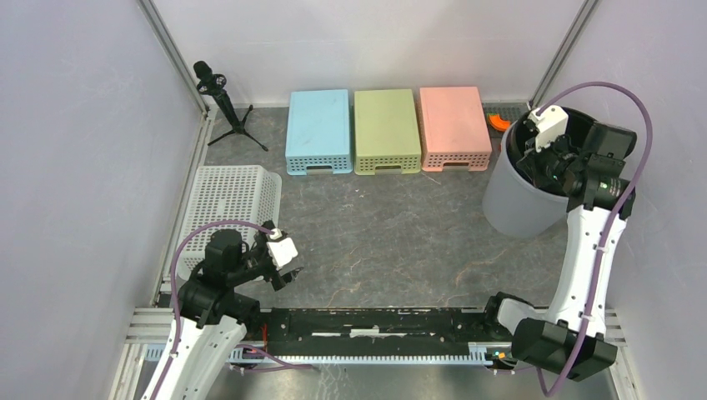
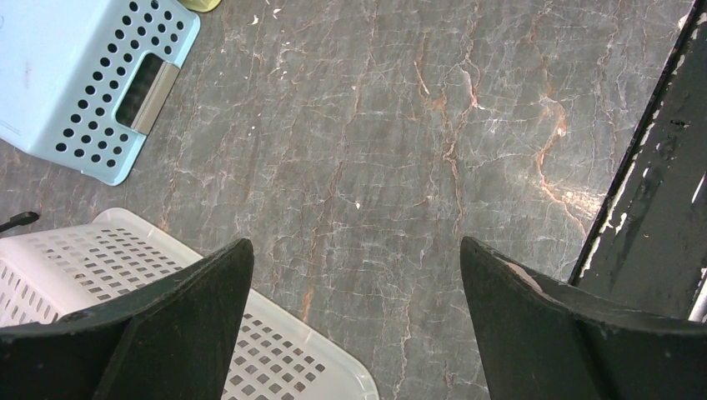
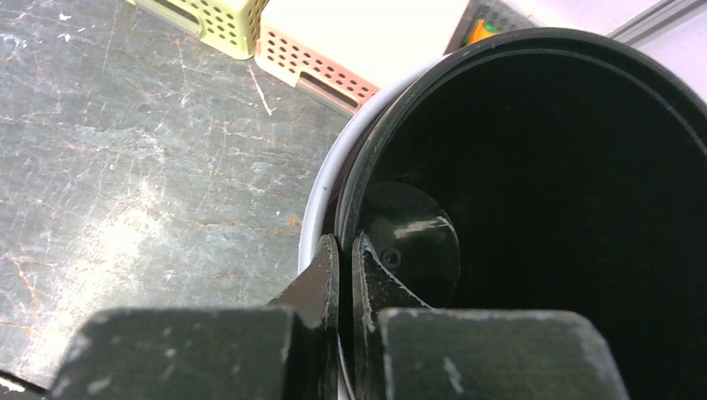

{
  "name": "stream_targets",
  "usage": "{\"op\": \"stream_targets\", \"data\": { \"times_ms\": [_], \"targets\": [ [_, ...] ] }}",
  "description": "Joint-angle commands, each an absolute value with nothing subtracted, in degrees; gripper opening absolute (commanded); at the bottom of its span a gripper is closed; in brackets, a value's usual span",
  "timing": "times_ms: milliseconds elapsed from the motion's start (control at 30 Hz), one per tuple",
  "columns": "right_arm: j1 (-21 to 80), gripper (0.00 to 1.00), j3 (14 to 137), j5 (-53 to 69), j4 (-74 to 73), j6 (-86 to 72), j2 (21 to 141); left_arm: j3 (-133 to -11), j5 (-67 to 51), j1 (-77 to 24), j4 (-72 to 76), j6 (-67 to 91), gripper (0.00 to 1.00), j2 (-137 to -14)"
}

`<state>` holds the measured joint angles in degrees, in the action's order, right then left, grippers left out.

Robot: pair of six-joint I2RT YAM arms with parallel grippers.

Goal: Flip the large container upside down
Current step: Pick up the container from the container, then turn the container upside down at the center of the board.

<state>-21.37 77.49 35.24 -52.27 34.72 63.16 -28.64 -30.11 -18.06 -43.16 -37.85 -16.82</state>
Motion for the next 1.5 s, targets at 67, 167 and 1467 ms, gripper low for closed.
{"op": "stream_targets", "data": {
  "times_ms": [67, 167, 1467],
  "targets": [
    [-21.3, 0.0, 85.0, 30.6, -44.1, 33.2, 57.5, -28.2, -29.6, -17.7, -41.1, -34.9, 1.0, -17.3],
    [-21.3, 0.0, 88.6, 28.3, -42.6, 32.3, 56.7, -28.2, -29.4, -17.7, -41.0, -34.8, 1.0, -17.3],
    [-21.3, 0.0, 75.2, 61.4, 14.2, -49.9, 48.6, -63.5, -28.1, -17.3, -42.3, -17.8, 1.0, -42.6]
  ]
}}
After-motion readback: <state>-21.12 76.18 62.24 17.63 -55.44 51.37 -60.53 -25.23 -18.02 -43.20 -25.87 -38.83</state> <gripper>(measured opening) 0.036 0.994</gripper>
